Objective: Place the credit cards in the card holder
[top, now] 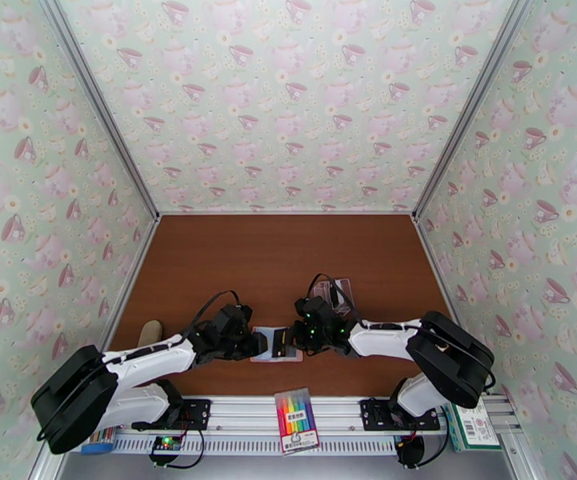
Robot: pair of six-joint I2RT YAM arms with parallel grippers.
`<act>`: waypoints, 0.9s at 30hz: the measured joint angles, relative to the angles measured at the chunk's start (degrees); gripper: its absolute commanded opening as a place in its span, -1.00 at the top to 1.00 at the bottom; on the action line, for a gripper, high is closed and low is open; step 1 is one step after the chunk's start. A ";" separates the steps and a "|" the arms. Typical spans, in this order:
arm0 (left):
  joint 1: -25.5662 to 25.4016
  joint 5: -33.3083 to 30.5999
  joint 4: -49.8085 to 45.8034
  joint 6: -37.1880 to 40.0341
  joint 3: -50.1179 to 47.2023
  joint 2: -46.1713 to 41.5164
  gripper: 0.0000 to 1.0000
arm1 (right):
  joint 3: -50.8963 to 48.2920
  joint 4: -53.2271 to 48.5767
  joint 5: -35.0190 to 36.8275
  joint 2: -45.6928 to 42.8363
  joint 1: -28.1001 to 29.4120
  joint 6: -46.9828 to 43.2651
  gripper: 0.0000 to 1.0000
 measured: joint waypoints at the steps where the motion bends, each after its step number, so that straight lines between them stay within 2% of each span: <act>1: 0.00 0.02 0.00 0.00 0.00 0.00 0.05 | 0.00 0.00 -0.02 0.00 0.00 0.00 1.00; 24: -0.13 -0.04 0.02 0.00 0.00 0.00 0.05 | 0.17 0.76 -0.20 0.63 0.00 0.02 1.00; 27: -0.13 -0.20 0.02 0.00 0.00 0.00 0.05 | 0.59 0.22 -0.20 0.63 0.00 0.00 0.95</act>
